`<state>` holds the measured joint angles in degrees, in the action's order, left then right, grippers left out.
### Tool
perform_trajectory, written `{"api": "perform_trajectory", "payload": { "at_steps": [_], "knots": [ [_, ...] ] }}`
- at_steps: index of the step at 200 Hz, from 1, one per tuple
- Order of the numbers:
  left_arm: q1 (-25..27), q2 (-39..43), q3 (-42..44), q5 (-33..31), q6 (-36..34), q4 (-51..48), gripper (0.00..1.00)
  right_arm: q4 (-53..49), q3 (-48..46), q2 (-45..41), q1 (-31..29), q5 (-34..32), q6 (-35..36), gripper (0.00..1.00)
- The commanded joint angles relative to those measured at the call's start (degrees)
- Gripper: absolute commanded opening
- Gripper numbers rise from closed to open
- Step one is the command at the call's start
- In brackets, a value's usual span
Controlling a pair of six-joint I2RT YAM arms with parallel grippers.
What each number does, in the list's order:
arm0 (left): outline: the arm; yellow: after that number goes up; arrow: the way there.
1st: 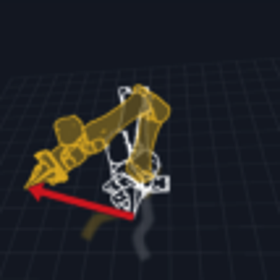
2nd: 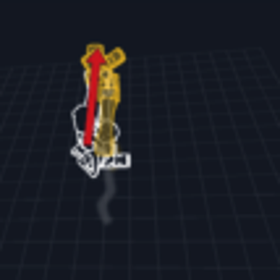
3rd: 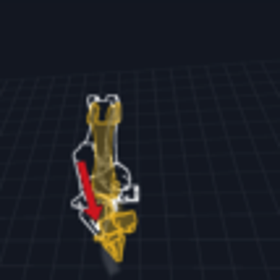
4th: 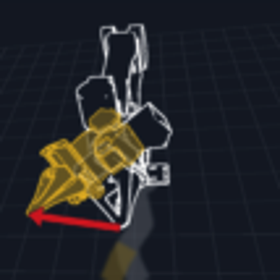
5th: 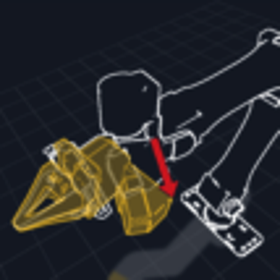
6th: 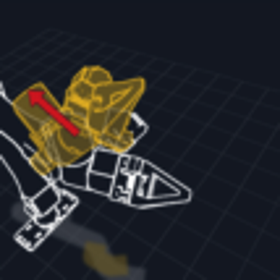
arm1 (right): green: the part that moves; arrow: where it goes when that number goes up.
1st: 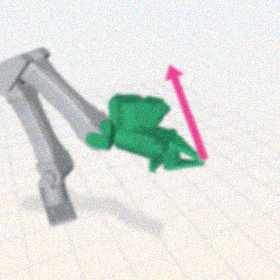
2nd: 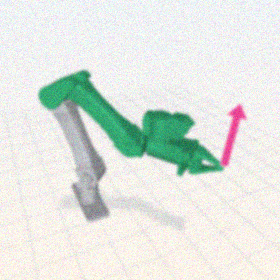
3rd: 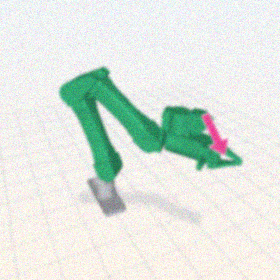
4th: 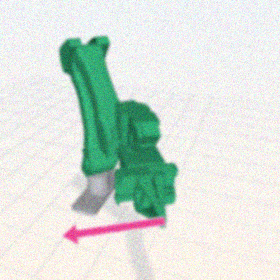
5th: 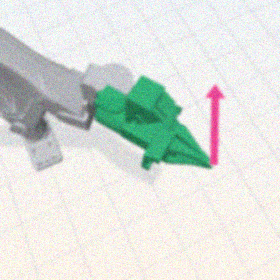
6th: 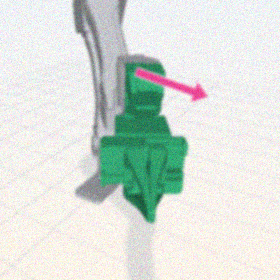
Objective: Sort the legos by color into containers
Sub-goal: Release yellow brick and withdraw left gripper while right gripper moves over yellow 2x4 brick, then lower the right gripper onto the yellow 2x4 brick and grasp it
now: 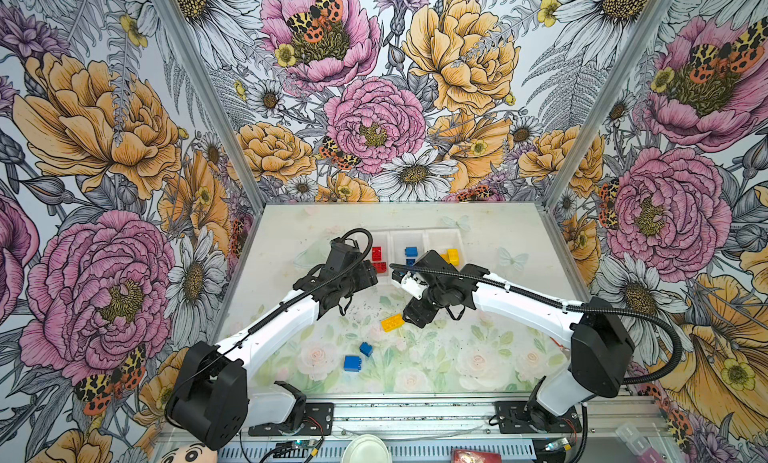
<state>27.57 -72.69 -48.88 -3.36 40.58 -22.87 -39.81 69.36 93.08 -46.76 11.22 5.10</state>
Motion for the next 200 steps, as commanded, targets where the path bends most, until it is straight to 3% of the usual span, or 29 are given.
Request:
{"api": "perform_trajectory", "payload": {
  "at_steps": [1,77,200],
  "knots": [
    [-2.0,2.7,2.1,0.8,0.5,0.3,0.79,0.9,3.2,2.4,-0.6,0.7,7.7,0.79],
    [-6.0,5.5,5.1,2.4,-0.2,-0.8,0.84,0.8,7.9,11.3,-2.6,2.9,16.9,0.80],
    [-8.8,5.6,6.5,3.5,-0.8,-0.7,0.88,0.7,12.0,20.2,-4.8,-0.7,20.2,0.76]
  ]
}}
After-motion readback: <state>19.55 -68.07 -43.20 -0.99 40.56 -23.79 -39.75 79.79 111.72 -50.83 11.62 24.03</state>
